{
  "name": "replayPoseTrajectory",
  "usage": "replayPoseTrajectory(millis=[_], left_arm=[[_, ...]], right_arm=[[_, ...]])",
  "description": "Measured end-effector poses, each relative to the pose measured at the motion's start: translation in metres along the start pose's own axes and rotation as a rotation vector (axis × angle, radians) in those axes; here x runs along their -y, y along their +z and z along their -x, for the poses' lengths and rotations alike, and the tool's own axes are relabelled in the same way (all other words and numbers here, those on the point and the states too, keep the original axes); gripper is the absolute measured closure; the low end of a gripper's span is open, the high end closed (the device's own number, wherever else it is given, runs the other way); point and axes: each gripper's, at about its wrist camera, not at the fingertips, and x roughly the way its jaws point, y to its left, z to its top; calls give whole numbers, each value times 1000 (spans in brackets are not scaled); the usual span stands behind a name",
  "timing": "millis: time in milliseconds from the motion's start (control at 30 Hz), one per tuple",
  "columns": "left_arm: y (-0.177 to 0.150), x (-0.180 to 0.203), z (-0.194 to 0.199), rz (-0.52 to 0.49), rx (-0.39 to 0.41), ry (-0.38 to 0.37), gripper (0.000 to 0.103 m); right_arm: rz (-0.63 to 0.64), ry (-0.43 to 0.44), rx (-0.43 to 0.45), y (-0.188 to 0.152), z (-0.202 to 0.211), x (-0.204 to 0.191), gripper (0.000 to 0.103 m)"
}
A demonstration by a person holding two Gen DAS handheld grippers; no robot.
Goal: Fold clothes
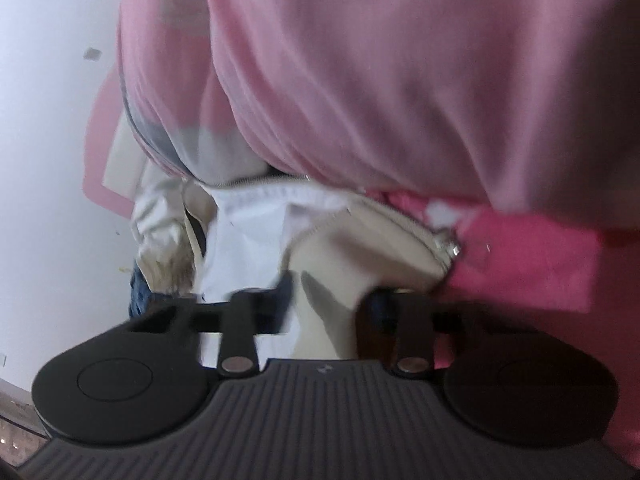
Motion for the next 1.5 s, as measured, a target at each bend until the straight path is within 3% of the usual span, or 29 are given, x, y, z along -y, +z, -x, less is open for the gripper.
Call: replayPoseTrajectory(millis=[33,100,233,300,400,533,633,733,800,900,967,1067,1200,1300,1367,1400,1500], left_arm=[[-1,-4,-2,24,-11,-7,64],[-3,-10,-6,64,-32,-19,66],[-4,-14,-11,95,-43,-34,67],[-2,-17,-10,126,-44,-42,67],[3,-29,13,201,-9,-64,66],[-2,-70,69,363,101,-57,61],[-14,-110,107,500,177,-29,59],[-28,-142,125,596,206,5,58],[-35,-151,127,633,209,-17,58],[-39,-153,124,628,198,-47,56],[-40,-151,120,604,182,-65,56],[-41,-142,106,574,152,-78,56],[-44,-130,97,500,119,-43,57],[-44,-121,96,451,109,-15,57],[-46,-118,99,433,108,-8,57],[-47,-117,99,429,108,-10,57],[-49,-115,100,422,105,-10,57]], right_arm=[[11,15,17,0,1,-1,93],[83,54,55,-2,8,-12,98],[323,166,117,-11,28,-60,99],[468,247,97,-18,31,-95,99],[786,420,7,-40,38,-157,99],[1361,599,-244,-109,63,-208,100],[1804,600,-463,-179,77,-192,99],[2114,523,-597,-233,74,-146,99],[2233,471,-625,-252,71,-123,97],[2376,421,-564,-267,78,-106,93],[2391,414,-551,-266,82,-107,87],[2305,400,-550,-258,84,-117,79],[2289,279,-473,-254,89,-117,75],[2194,184,-412,-243,92,-111,72],[2048,145,-392,-225,95,-115,69],[1956,131,-387,-214,96,-118,63],[1571,94,-413,-166,100,-115,59]])
